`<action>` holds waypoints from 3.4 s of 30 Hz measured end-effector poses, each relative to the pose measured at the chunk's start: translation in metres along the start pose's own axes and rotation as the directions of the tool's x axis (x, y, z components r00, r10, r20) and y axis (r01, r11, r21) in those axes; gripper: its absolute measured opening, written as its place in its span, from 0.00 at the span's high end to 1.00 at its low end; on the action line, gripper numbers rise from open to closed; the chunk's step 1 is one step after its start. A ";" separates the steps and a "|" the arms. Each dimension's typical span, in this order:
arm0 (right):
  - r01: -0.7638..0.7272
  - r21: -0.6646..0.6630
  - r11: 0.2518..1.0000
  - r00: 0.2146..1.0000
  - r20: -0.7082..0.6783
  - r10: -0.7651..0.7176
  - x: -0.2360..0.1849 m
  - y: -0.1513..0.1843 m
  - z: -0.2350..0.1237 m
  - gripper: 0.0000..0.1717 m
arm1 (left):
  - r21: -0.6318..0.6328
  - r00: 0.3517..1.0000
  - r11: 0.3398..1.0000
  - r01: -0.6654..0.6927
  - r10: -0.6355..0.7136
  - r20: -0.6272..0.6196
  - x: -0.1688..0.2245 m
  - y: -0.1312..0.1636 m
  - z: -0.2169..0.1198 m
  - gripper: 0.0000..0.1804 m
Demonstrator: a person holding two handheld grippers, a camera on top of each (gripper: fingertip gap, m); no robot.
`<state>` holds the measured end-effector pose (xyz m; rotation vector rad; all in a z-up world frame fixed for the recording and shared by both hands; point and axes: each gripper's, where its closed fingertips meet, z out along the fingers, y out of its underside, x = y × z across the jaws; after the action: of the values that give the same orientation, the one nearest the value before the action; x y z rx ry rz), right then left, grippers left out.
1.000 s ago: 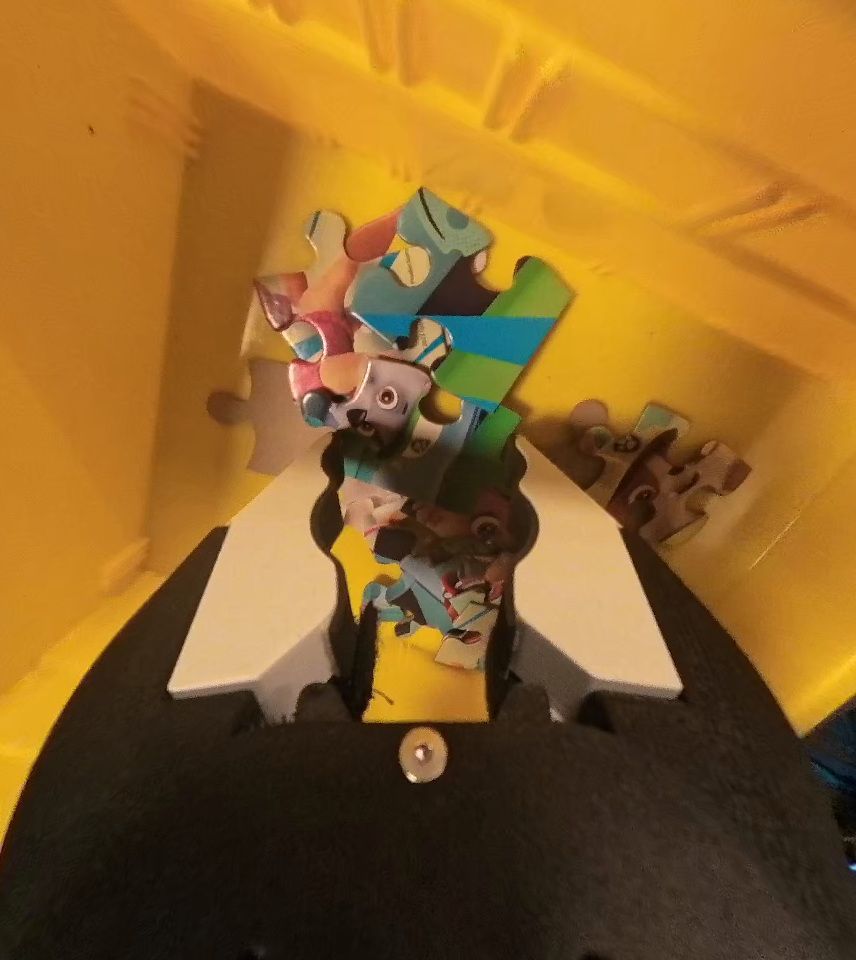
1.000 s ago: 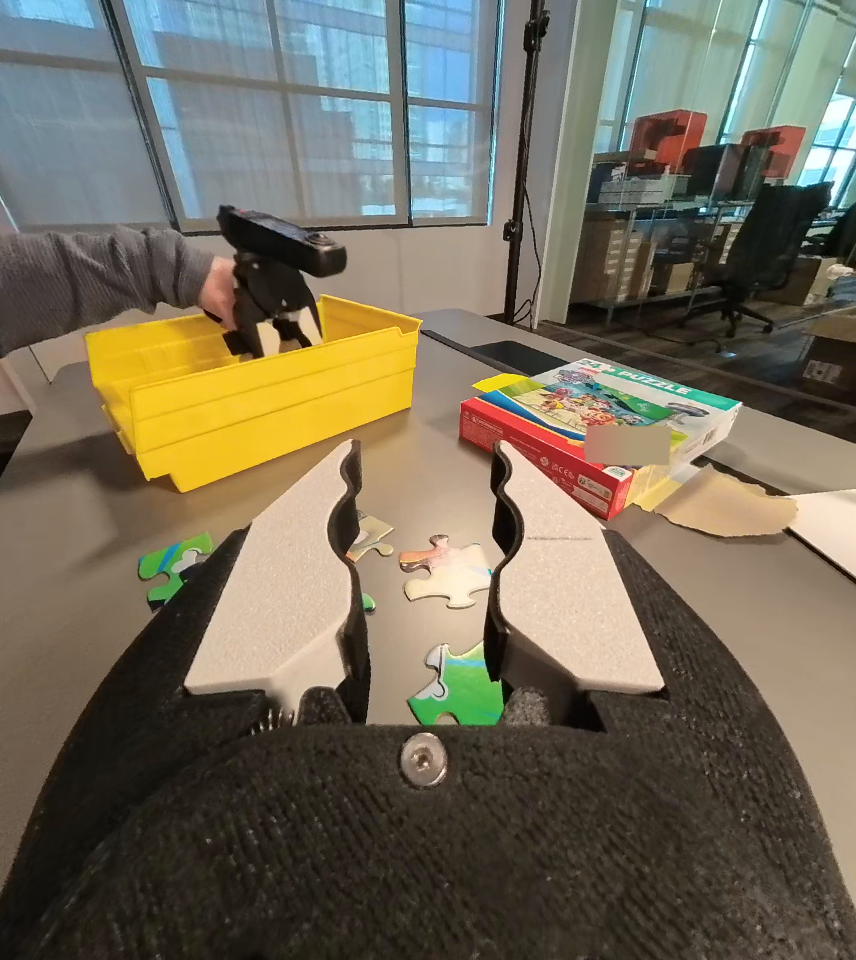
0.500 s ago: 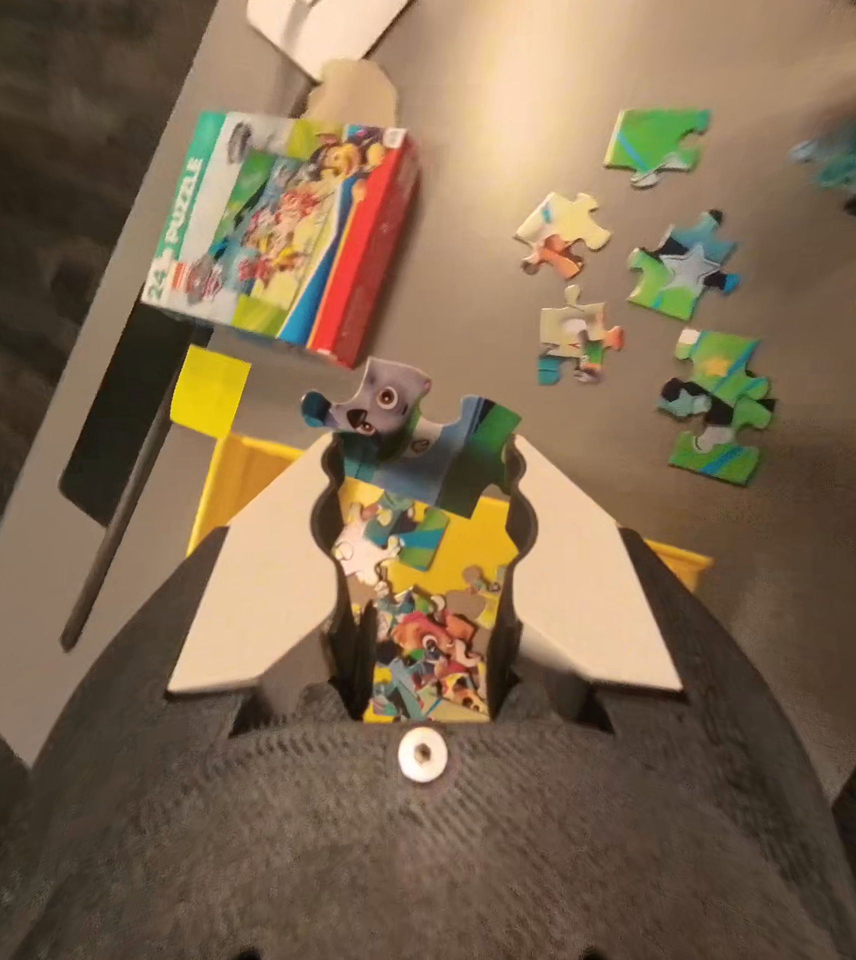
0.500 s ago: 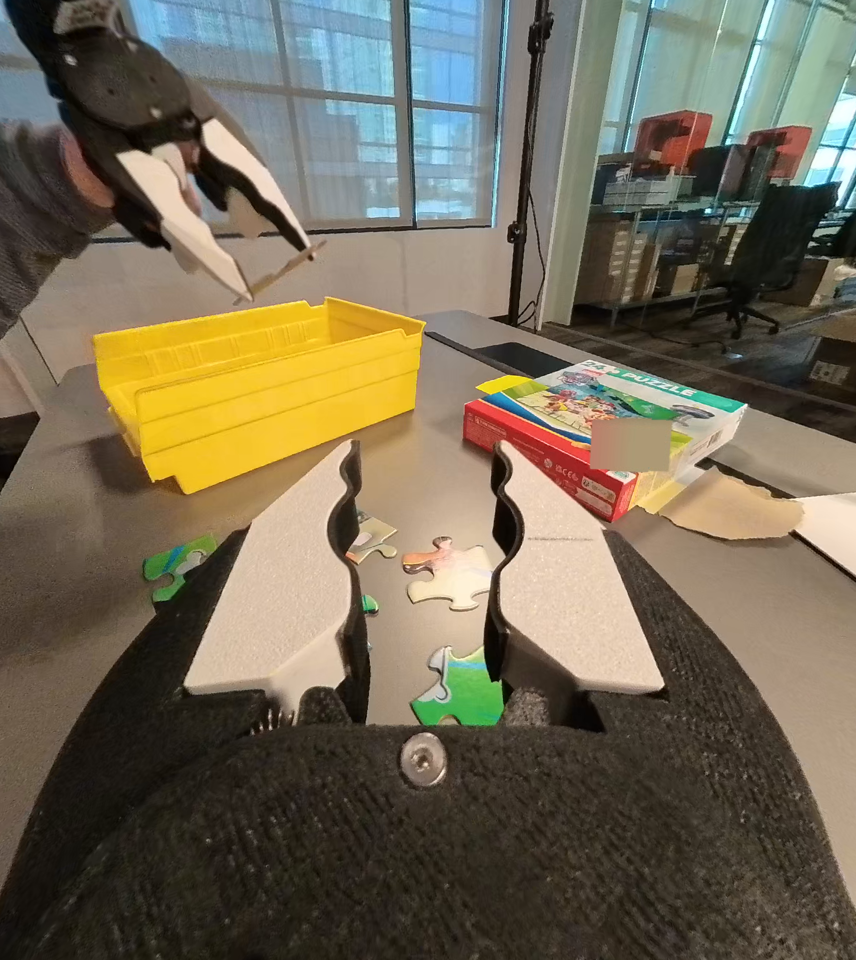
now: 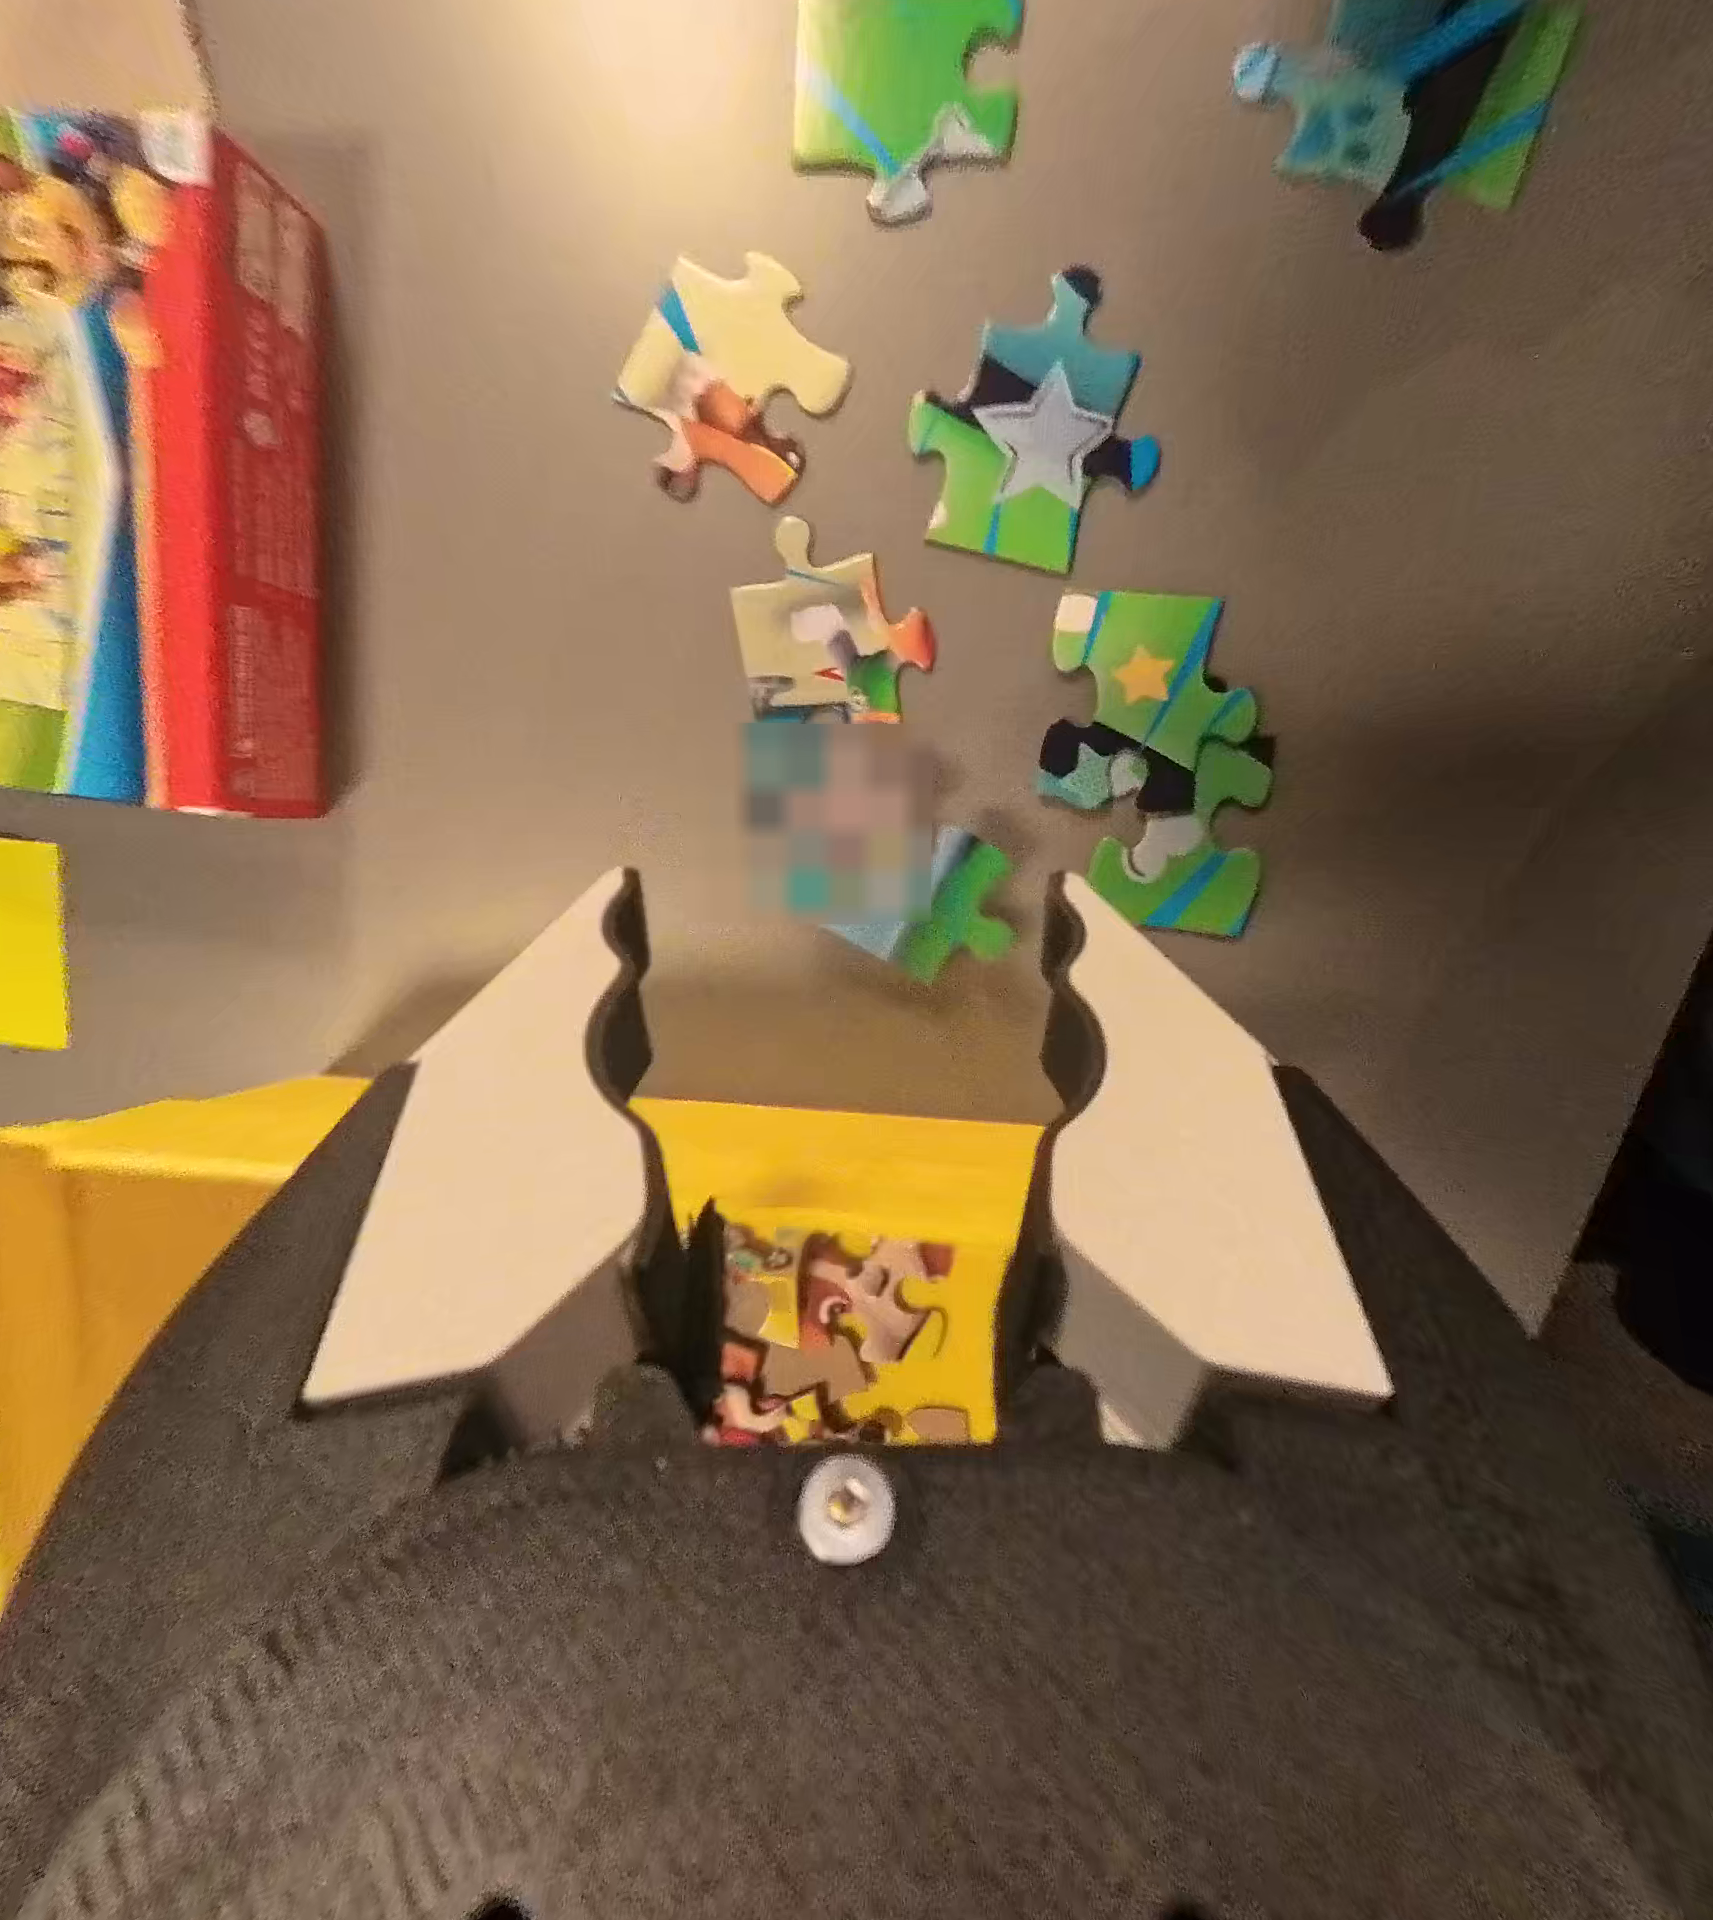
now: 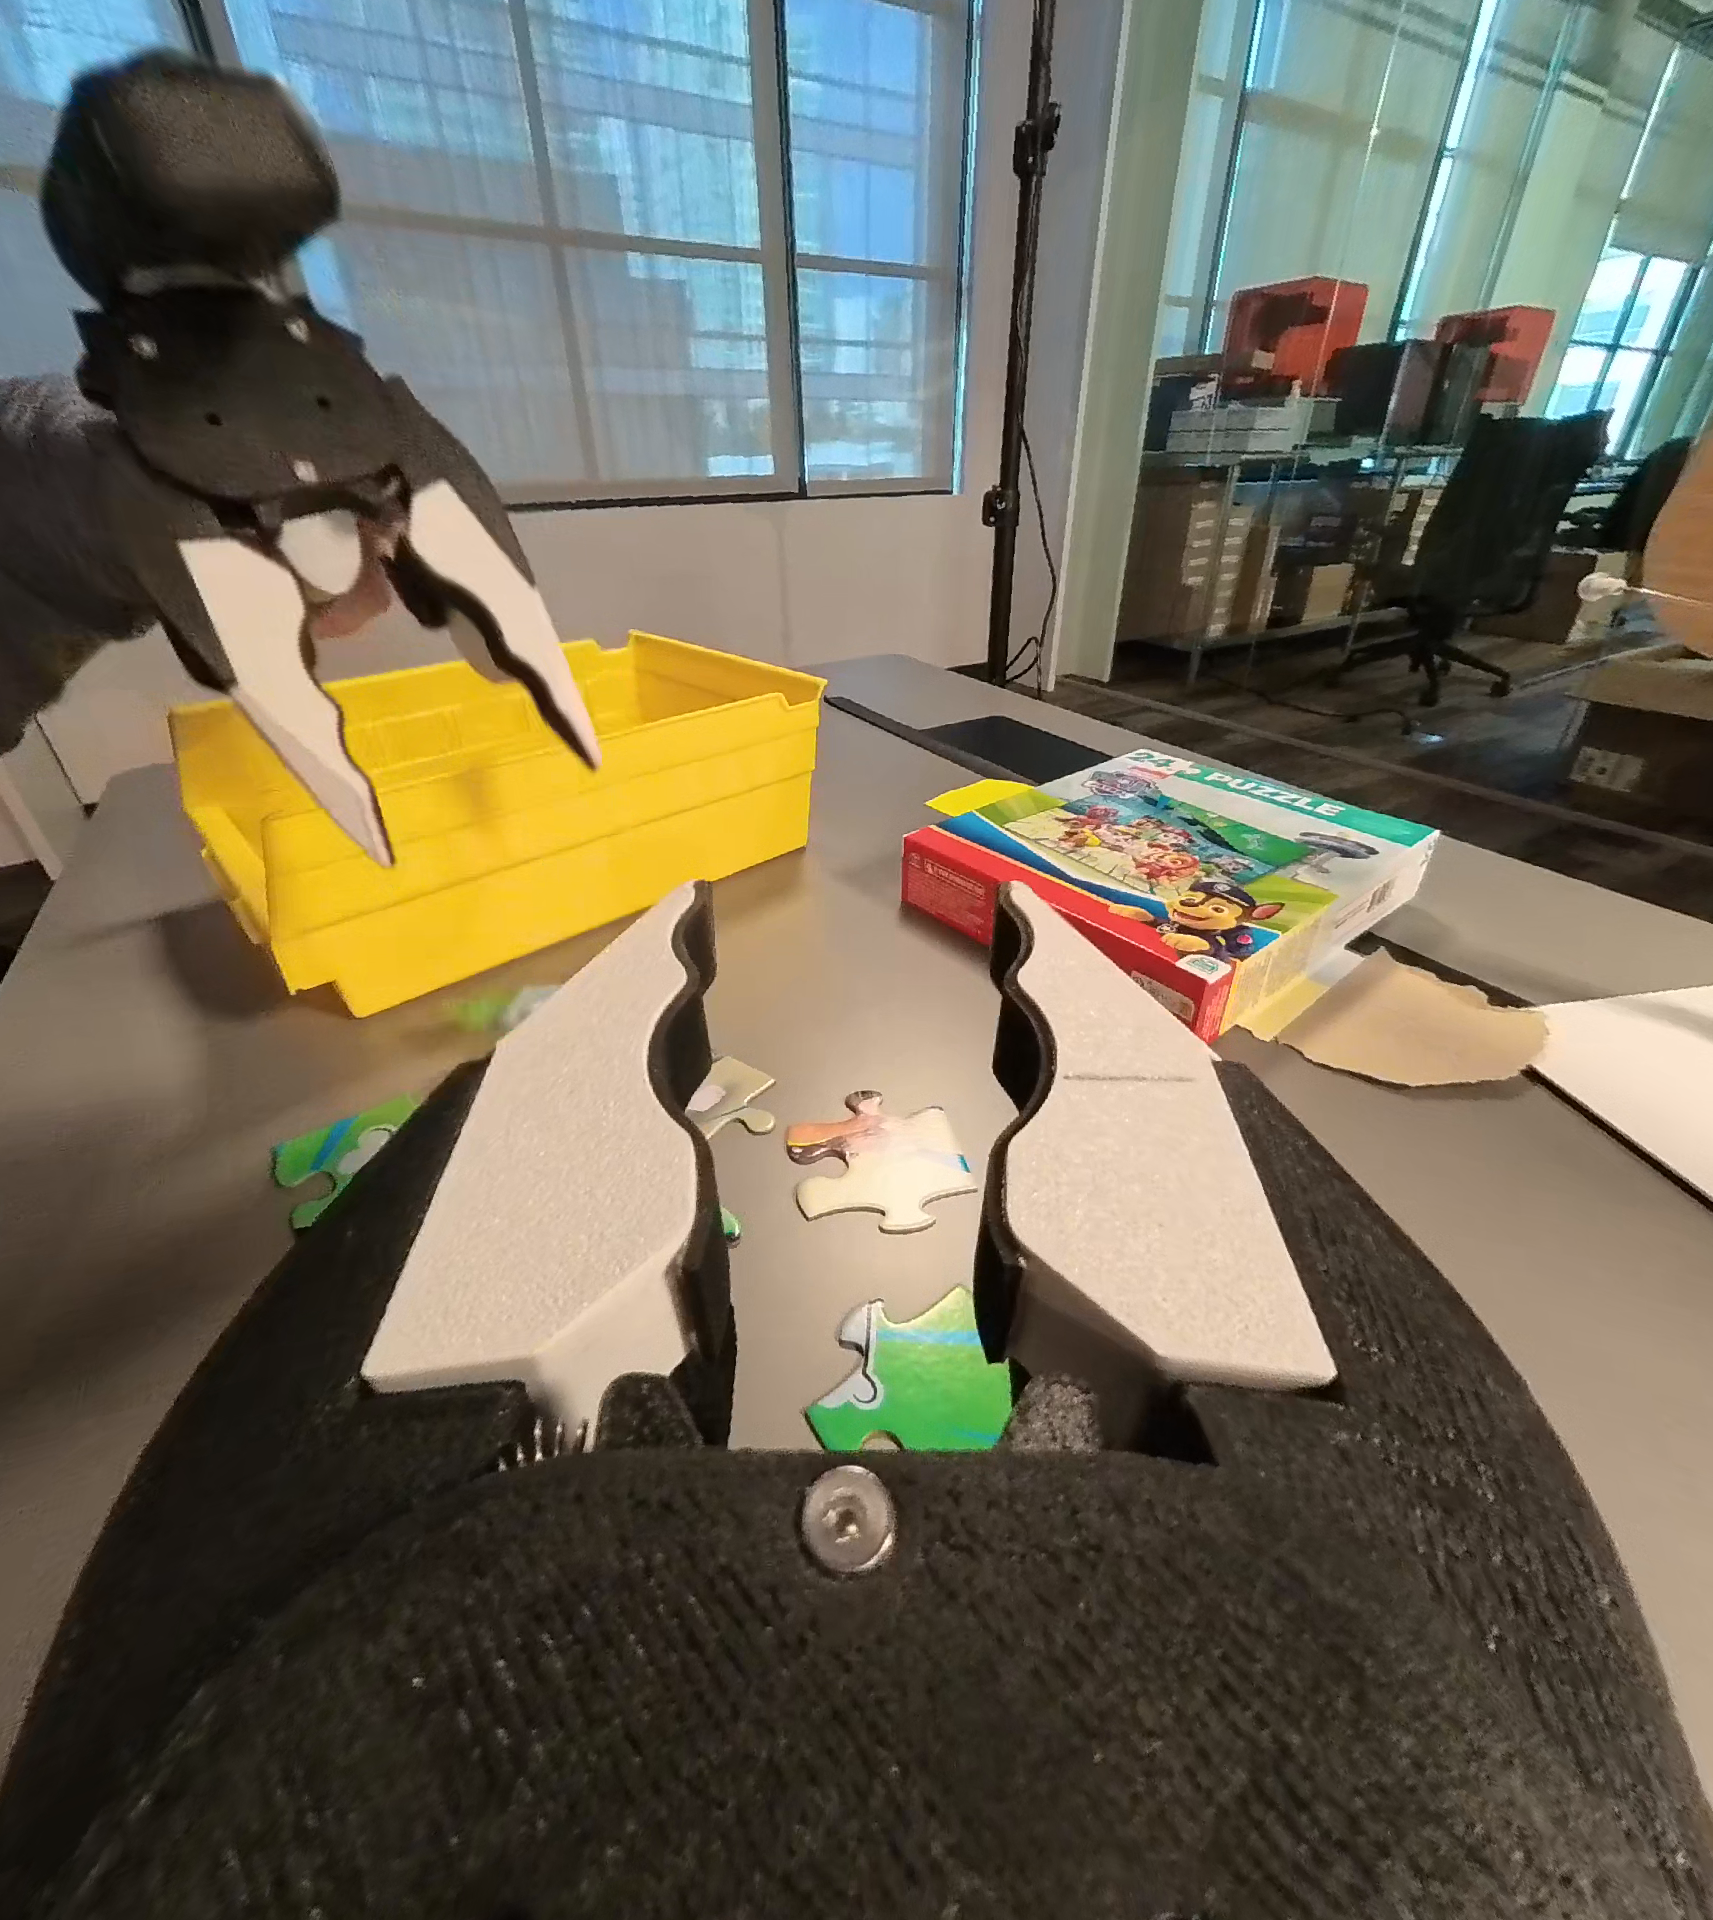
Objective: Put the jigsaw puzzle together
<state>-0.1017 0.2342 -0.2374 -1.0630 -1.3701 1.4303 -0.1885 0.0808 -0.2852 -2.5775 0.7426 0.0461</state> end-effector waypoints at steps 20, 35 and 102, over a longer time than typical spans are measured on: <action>-0.022 -0.043 0.999 1.000 0.009 0.022 0.001 0.014 0.005 0.70 | 0.039 0.783 0.784 0.619 -0.620 0.048 -0.113 0.144 0.047 0.55; -0.024 -0.069 0.997 1.000 0.015 0.025 0.000 0.022 0.008 0.70 | -0.027 0.851 0.850 0.525 -0.525 0.036 -0.100 0.146 0.049 0.84; -0.019 -0.022 1.000 0.999 0.028 0.019 -0.006 0.008 0.005 0.70 | -0.641 0.981 0.748 0.171 -0.191 0.039 -0.016 0.259 -0.018 0.73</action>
<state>-0.1050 0.2265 -0.2449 -1.0765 -1.4019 1.4520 -0.3361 -0.1136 -0.3750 -3.3082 0.5368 0.2438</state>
